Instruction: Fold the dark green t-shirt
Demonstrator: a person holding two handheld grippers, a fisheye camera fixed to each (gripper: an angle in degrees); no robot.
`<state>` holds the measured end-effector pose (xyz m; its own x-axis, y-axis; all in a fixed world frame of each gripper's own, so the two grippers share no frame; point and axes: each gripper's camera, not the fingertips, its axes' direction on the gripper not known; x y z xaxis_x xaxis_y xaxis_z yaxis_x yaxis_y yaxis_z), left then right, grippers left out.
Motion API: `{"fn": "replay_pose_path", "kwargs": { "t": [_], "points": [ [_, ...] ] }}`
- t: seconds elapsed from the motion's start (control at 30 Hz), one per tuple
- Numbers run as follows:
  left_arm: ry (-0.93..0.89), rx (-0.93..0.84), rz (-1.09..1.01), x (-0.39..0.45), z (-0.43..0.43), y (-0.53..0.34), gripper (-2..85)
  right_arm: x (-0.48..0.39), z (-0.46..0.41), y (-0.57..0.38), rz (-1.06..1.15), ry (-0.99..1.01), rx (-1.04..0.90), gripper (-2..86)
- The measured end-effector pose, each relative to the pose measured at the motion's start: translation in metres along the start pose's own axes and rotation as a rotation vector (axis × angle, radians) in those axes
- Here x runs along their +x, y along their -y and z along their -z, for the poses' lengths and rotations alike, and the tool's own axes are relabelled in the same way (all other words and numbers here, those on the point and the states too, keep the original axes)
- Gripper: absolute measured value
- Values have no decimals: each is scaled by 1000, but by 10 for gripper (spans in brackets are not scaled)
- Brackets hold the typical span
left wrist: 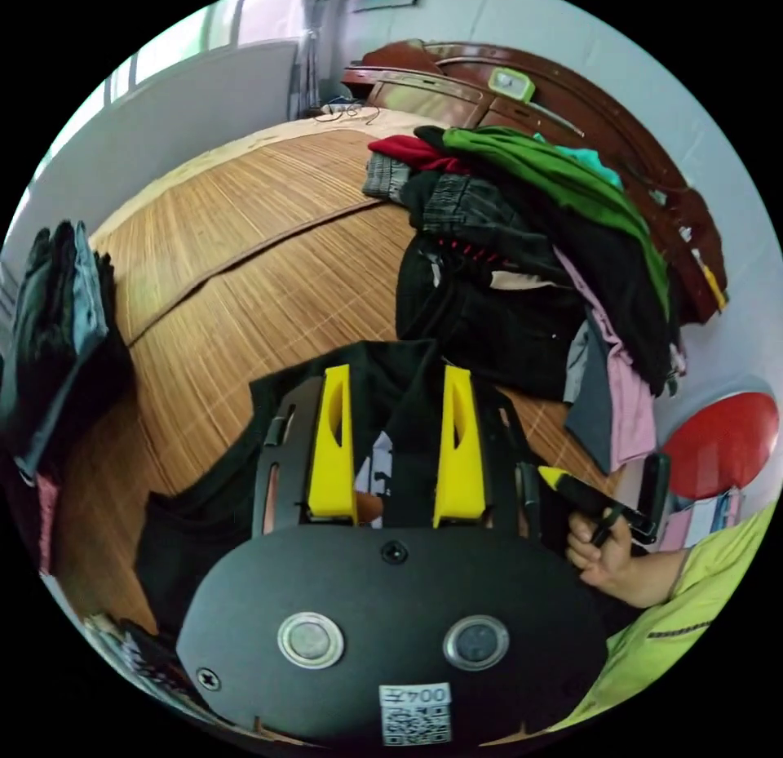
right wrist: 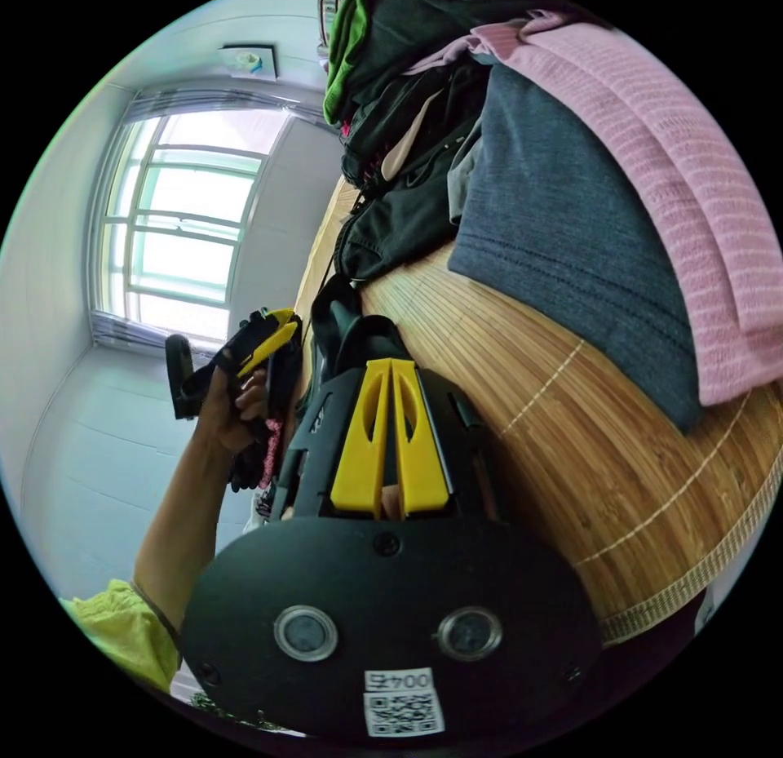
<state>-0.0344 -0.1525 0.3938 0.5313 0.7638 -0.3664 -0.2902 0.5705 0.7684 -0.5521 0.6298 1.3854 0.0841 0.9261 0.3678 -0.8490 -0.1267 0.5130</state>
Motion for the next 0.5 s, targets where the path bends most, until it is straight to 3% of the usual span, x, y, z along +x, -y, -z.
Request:
{"fn": "replay_pose_path", "kwargs": {
  "t": [0.07, 0.17, 0.27, 0.37, 0.5],
  "points": [
    [-54, 40, 8, 8, -10, -36, 87, -2, -1, -1, 2, -4, 2, -8],
    [19, 122, -26, 29, -28, -66, 46, -5, -2, -4, 12, -13, 2, -8],
    [53, 41, 16, 33, -51, -80, 29, -10, -5, -6, 39, -38, -3, -7],
    [26, 173, 21, 55, -19, -111, 24, -13, -6, -7, 44, -40, -1, -7],
    [126, 119, -67, 91, -7, -166, 21, -22, -8, -11, 75, -80, 7, -7]
  ]
}}
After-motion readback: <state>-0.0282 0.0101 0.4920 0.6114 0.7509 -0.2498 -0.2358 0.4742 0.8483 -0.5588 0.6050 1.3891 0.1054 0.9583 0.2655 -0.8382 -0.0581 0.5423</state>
